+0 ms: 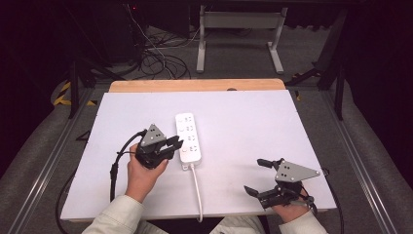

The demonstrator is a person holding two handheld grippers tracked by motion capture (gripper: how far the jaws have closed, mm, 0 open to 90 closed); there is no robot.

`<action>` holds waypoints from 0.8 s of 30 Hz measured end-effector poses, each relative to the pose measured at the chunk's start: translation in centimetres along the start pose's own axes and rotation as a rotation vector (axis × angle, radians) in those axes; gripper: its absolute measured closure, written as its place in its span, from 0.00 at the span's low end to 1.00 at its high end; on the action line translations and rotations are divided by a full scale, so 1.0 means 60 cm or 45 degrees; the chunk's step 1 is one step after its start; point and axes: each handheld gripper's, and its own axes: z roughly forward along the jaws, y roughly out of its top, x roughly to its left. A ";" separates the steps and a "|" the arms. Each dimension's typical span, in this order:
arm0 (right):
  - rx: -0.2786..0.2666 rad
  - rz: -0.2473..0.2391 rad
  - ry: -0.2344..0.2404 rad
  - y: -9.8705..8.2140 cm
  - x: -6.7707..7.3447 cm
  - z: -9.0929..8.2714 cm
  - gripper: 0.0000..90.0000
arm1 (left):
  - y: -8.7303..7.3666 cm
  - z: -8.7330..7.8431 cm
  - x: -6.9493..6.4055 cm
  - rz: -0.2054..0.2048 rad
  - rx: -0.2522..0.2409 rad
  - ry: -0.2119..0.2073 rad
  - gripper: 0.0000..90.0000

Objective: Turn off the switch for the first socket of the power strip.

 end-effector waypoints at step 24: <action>-0.001 0.001 0.016 -0.001 -0.001 0.001 0.08 | -0.005 0.088 0.015 -0.018 0.369 0.005 1.00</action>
